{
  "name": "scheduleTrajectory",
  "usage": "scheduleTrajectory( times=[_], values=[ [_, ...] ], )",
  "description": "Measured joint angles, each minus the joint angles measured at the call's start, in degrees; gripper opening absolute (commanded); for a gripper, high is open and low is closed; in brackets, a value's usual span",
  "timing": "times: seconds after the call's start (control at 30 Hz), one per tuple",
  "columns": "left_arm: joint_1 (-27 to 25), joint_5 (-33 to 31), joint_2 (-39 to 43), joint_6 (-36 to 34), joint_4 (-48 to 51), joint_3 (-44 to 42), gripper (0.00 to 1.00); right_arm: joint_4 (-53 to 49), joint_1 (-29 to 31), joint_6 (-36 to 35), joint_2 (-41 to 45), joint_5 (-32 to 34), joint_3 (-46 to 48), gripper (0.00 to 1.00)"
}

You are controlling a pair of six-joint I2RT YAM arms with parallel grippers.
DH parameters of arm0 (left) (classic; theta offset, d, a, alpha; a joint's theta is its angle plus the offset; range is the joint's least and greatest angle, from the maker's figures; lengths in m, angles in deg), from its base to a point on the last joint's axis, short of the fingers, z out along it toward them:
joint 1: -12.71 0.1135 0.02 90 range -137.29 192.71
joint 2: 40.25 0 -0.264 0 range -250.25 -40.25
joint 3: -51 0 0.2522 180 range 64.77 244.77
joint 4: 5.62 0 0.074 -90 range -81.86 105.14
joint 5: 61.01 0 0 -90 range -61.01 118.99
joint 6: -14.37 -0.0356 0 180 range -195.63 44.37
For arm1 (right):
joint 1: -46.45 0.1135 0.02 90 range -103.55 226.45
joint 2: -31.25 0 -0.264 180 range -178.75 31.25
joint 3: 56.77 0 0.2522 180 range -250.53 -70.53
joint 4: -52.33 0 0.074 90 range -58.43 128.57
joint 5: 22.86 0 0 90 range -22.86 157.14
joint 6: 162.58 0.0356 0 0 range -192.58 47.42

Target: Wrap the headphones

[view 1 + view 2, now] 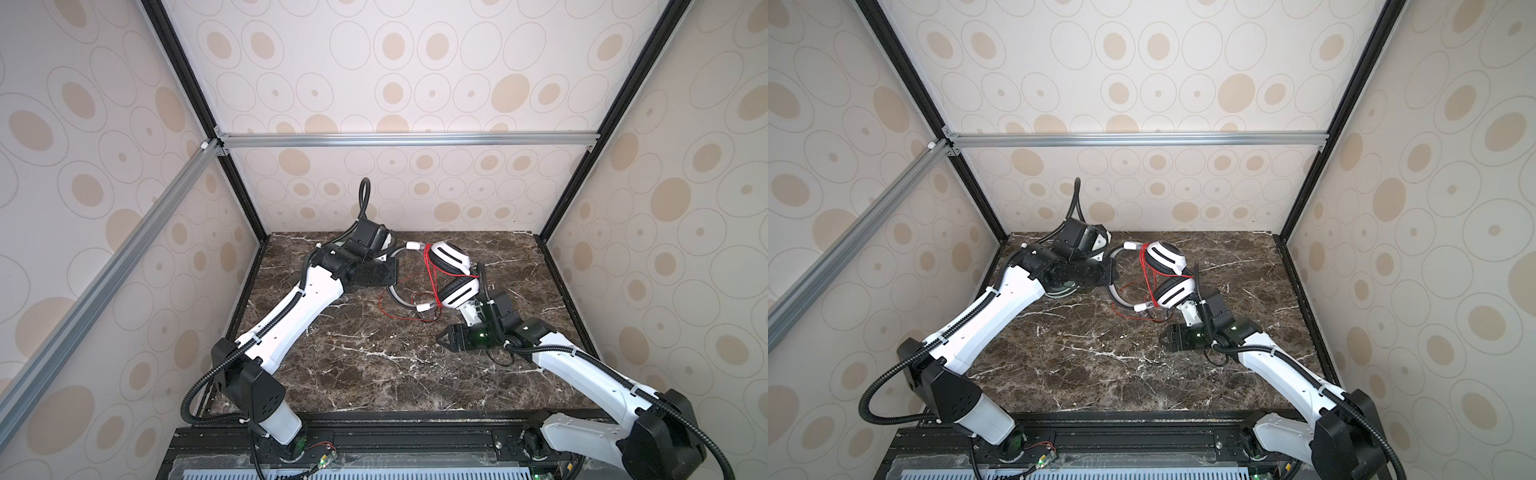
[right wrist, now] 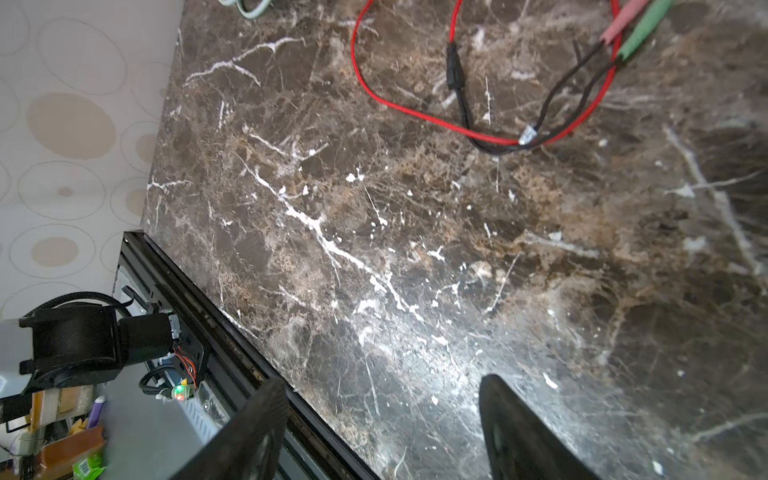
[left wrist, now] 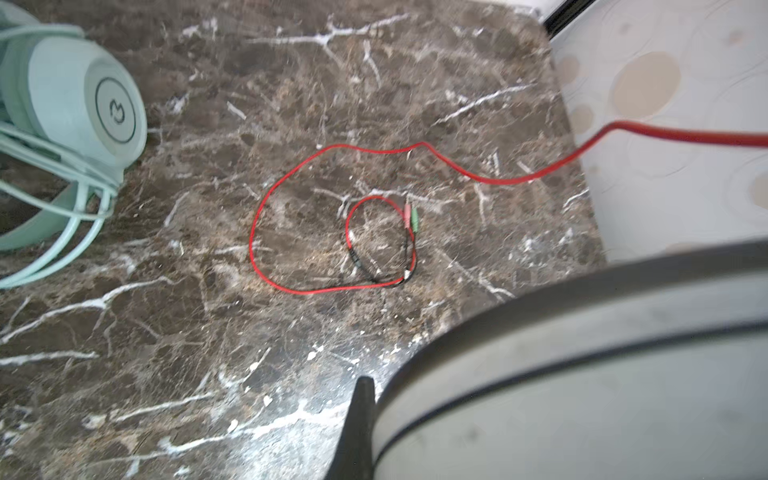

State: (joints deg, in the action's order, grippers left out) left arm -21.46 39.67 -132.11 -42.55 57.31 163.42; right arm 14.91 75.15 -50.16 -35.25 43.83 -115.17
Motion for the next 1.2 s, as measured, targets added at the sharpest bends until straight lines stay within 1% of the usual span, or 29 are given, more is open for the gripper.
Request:
scheduleTrajectory(
  times=[0.1,0.23,0.33,0.43,0.57,0.73,0.8,0.9,1.07,1.2],
  values=[
    [0.00,1.14,-0.55,1.07,1.14,4.90,0.00,4.02,-1.49,0.22,1.07,-1.53,0.26,0.76],
    [0.00,2.01,-2.25,1.64,3.34,11.08,0.00,12.24,-6.47,2.54,3.74,-4.83,2.51,0.78],
    [0.02,2.25,-4.09,1.88,5.35,15.52,0.00,17.05,-9.09,4.13,1.57,-7.06,2.71,0.78],
    [0.13,2.86,-6.36,2.03,7.52,20.41,0.00,21.22,-9.62,4.44,-6.19,-10.71,0.52,0.75],
    [0.46,3.82,-8.98,2.14,9.49,26.71,0.00,33.16,-9.60,7.19,-17.27,-15.15,0.00,0.74],
    [1.42,5.27,-9.53,2.56,9.94,30.40,0.00,45.27,-8.79,11.74,-30.01,-18.97,-3.41,0.73],
    [1.99,5.81,-9.51,2.73,10.01,31.15,0.00,47.80,-7.72,13.03,-33.99,-19.47,-5.95,0.73],
    [2.75,6.14,-9.49,2.93,10.05,31.34,0.00,51.08,-5.16,14.95,-39.43,-19.45,-10.51,0.69],
    [3.78,6.19,-9.46,2.99,10.29,31.34,0.00,56.63,-0.26,19.74,-49.31,-18.05,-19.21,0.65],
    [4.26,6.21,-9.27,3.02,10.34,31.34,0.00,60.08,2.84,23.91,-57.16,-16.83,-25.55,0.64]
  ],
)
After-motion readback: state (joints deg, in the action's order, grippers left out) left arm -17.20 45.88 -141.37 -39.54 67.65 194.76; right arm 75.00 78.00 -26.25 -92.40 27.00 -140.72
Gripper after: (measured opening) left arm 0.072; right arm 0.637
